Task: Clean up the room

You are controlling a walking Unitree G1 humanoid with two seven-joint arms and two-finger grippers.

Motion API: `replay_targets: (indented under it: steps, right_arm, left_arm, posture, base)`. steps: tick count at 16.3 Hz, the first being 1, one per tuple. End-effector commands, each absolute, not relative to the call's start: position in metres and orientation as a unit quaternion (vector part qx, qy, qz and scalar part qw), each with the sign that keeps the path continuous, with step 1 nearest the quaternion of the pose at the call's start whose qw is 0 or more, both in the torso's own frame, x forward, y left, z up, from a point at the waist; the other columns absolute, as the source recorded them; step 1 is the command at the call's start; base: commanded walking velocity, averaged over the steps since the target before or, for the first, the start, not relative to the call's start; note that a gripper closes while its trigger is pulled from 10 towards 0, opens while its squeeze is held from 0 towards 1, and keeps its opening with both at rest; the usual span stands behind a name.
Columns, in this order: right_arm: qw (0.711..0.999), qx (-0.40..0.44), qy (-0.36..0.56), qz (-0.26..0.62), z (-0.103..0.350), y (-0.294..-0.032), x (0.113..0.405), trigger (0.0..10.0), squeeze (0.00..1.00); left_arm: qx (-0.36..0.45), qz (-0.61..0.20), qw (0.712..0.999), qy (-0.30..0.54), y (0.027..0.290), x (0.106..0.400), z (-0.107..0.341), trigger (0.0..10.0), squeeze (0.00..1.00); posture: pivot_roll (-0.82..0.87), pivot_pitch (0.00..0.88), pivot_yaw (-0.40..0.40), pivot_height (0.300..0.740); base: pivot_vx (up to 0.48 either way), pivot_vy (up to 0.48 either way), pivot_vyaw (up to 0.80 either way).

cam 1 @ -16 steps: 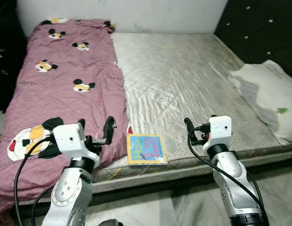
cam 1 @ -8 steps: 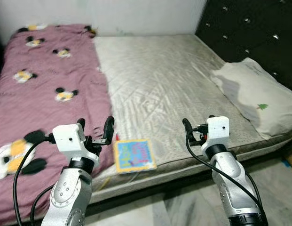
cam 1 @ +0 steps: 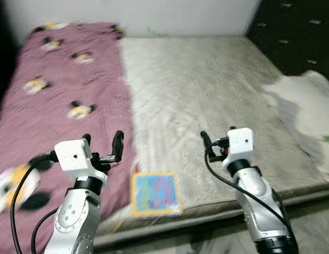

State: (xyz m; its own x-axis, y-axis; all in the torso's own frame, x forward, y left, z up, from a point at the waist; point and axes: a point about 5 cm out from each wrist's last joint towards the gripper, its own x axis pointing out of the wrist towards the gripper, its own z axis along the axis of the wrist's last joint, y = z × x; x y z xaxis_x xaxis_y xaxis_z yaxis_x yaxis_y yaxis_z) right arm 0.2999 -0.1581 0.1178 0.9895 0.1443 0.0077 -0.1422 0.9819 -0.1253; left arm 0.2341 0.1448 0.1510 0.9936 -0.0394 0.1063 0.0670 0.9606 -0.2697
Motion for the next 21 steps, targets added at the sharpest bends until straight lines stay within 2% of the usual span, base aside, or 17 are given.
replay_targets:
  steps: [1,9,13,17,21]
  right_arm:
    - [0.997,-0.065,0.004,0.05,0.112,-0.171,0.297,10.0,0.0]
    - [0.997,-0.064,0.004,0.054,0.111,-0.169,0.302,10.0,0.0]
    - [0.997,-0.059,-0.012,0.053,0.12,-0.168,0.309,10.0,0.0]
    - [0.997,-0.045,-0.027,0.064,0.127,-0.157,0.321,10.0,0.0]
    - [0.996,-0.032,-0.04,0.069,0.135,-0.149,0.332,10.0,0.0]
  left_arm:
    - [-0.137,-0.019,0.99,-0.037,0.142,0.233,0.147,10.0,0.0]
    - [-0.132,0.01,0.99,-0.038,0.15,0.241,0.148,10.0,0.0]
    - [-0.122,0.012,0.991,-0.046,0.152,0.249,0.155,10.0,0.0]
    - [-0.115,0.017,0.991,-0.062,0.159,0.257,0.157,10.0,0.0]
    - [-0.116,0.019,0.991,-0.07,0.162,0.268,0.157,10.0,0.0]
  posture:
    - [0.04,0.1,-0.075,0.74]
    - [0.04,0.08,-0.074,0.74]
    - [0.03,0.041,-0.063,0.74]
    - [0.06,0.0,-0.064,0.74]
    - [0.05,0.0,-0.05,0.74]
  base:
    - [0.0,0.0,0.0]
    - [0.0,0.0,0.0]
    - [0.0,0.0,0.0]
    - [0.0,0.0,0.0]
    - [0.0,0.0,0.0]
